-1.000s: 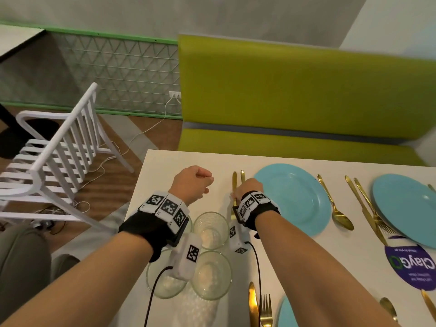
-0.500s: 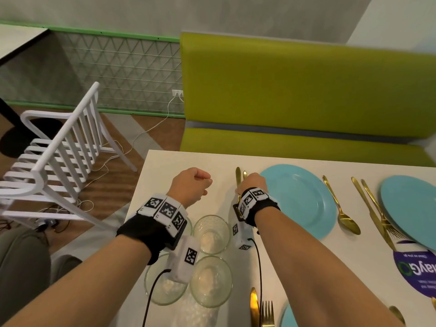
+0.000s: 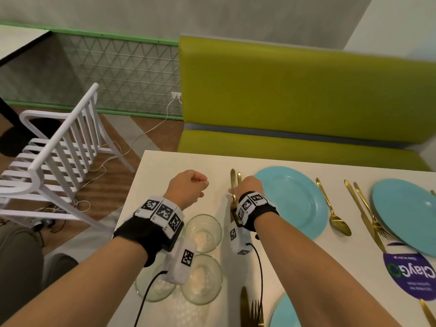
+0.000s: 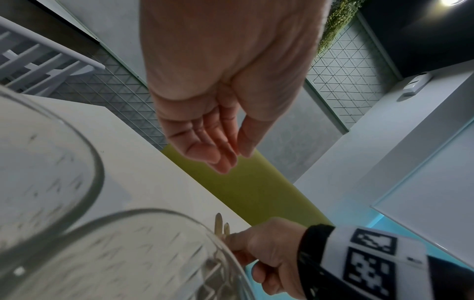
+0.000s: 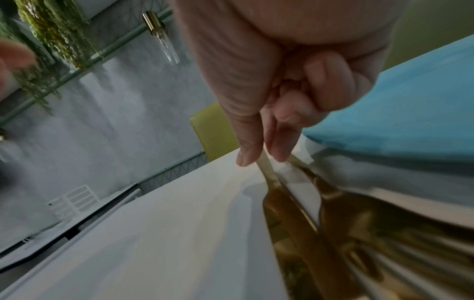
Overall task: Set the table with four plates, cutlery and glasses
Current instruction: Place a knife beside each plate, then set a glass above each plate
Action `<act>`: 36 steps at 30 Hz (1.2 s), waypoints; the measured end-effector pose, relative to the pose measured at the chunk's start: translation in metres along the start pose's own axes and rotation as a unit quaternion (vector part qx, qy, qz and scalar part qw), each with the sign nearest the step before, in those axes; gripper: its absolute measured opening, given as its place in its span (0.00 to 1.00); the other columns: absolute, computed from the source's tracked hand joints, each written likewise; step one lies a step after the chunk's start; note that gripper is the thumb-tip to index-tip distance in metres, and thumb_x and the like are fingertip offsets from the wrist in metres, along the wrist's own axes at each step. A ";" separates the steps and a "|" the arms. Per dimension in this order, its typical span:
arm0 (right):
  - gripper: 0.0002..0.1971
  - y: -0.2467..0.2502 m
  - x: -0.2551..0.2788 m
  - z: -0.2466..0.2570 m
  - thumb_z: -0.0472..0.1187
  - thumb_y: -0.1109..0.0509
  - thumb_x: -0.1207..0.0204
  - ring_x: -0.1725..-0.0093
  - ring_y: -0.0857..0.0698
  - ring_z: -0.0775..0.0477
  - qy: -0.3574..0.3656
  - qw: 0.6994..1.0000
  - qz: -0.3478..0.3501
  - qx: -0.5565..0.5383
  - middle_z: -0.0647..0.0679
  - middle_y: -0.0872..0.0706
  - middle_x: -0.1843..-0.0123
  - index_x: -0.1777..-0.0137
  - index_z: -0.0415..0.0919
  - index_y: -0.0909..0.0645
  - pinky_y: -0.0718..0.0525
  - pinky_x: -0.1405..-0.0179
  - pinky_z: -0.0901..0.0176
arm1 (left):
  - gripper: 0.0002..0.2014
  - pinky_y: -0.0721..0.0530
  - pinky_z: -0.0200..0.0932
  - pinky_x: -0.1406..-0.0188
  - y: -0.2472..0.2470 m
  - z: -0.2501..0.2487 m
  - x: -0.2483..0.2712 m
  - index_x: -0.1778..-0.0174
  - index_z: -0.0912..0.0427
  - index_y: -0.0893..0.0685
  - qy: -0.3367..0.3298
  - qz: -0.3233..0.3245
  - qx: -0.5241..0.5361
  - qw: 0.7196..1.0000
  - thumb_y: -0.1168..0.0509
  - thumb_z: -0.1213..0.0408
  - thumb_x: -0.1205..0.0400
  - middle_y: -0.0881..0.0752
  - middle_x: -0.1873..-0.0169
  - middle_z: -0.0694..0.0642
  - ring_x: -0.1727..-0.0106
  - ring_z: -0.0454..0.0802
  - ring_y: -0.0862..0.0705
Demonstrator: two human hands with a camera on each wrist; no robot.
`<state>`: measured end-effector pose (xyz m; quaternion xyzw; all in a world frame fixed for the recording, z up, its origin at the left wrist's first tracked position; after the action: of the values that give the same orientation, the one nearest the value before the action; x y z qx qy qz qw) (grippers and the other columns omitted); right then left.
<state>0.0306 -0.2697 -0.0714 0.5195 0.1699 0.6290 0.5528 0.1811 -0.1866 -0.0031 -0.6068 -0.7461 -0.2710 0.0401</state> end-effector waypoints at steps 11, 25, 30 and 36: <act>0.21 0.030 0.075 -0.034 0.57 0.30 0.26 0.55 0.17 0.45 0.027 0.996 0.025 0.076 0.46 0.14 0.57 0.50 0.36 0.16 0.25 0.70 0.65 | 0.08 0.24 0.33 0.71 -0.031 -0.016 0.056 0.62 0.50 0.22 -0.053 0.017 0.031 0.998 0.37 0.67 0.19 0.16 0.60 0.50 0.68 0.42 0.18; 0.21 -0.005 0.222 -0.115 0.51 0.31 0.23 0.50 0.14 0.47 -0.036 0.998 0.042 0.003 0.45 0.11 0.43 0.41 0.34 0.14 0.15 0.38 0.54 | 0.05 0.21 0.33 0.70 -0.047 0.055 0.186 0.61 0.54 0.20 -0.057 0.149 -0.090 0.983 0.37 0.64 0.19 0.16 0.57 0.52 0.66 0.42 0.18; 0.21 -0.031 0.247 -0.115 0.51 0.29 0.25 0.38 0.15 0.43 -0.028 0.998 0.050 0.009 0.42 0.13 0.38 0.40 0.36 0.15 0.17 0.36 0.54 | 0.12 0.18 0.36 0.63 -0.036 0.101 0.205 0.46 0.62 0.17 0.047 0.257 -0.219 0.940 0.37 0.58 0.17 0.16 0.56 0.53 0.62 0.47 0.17; 0.26 -0.053 0.250 -0.109 0.45 0.24 0.28 0.33 0.19 0.43 -0.016 0.996 0.059 -0.062 0.43 0.19 0.31 0.30 0.40 0.23 0.20 0.33 0.52 | 0.17 0.19 0.43 0.41 0.012 0.149 0.188 0.46 0.64 0.16 0.134 0.161 -0.344 0.916 0.35 0.53 0.20 0.15 0.38 0.61 0.35 0.56 0.16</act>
<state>0.0042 0.0045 -0.0404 0.5035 0.0909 0.6615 0.5483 0.1833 0.0487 -0.0522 -0.6530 -0.4871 -0.5792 -0.0284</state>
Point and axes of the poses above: each hand's wrist, its own x-axis away from the middle knuckle, its own y-axis out of the back of the hand, z = x × y, the point moved 1 cm from there along -x, towards the middle knuckle
